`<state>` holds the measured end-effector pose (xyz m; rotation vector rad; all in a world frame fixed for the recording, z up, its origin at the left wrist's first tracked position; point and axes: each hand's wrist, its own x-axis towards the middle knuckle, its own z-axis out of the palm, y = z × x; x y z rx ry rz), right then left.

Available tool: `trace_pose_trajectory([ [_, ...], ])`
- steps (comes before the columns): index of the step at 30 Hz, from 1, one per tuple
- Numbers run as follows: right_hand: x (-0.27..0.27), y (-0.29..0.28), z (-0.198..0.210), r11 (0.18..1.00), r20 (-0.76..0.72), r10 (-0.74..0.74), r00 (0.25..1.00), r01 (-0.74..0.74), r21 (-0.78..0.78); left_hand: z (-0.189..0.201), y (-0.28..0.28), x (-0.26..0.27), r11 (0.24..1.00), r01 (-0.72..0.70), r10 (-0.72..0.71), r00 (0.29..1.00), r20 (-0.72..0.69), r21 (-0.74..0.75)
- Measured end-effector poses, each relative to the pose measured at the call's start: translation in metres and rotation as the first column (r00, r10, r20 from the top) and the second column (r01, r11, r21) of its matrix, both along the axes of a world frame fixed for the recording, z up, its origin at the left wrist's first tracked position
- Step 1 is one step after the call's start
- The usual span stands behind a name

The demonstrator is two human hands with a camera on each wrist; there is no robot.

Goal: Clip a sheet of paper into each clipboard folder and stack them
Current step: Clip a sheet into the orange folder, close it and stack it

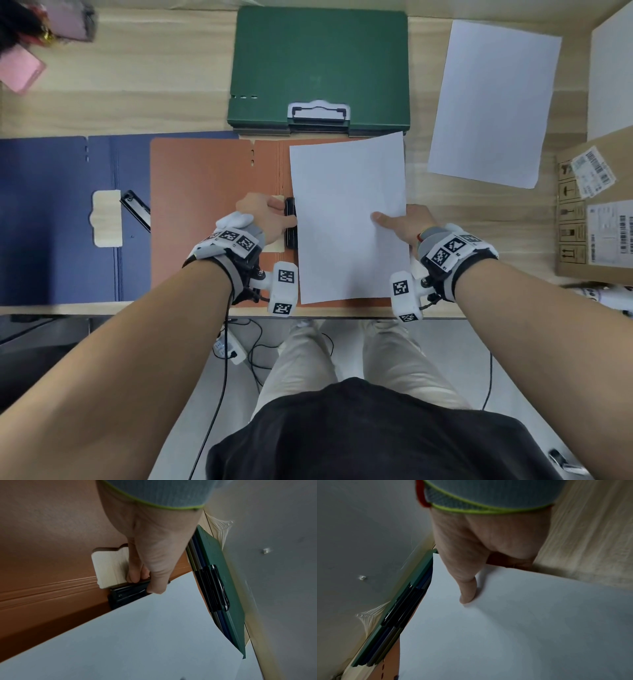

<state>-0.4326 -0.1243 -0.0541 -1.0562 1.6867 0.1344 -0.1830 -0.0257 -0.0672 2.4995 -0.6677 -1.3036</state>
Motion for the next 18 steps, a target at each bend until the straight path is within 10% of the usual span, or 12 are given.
trace_pose_trajectory([
  [18, -0.0022, -0.0024, -0.0069, 0.998, 0.033, -0.059, 0.998, 0.058, 0.028, -0.004, 0.0031, 0.0013, 0.997, -0.043, 0.041, 0.998, -0.044, -0.056],
])
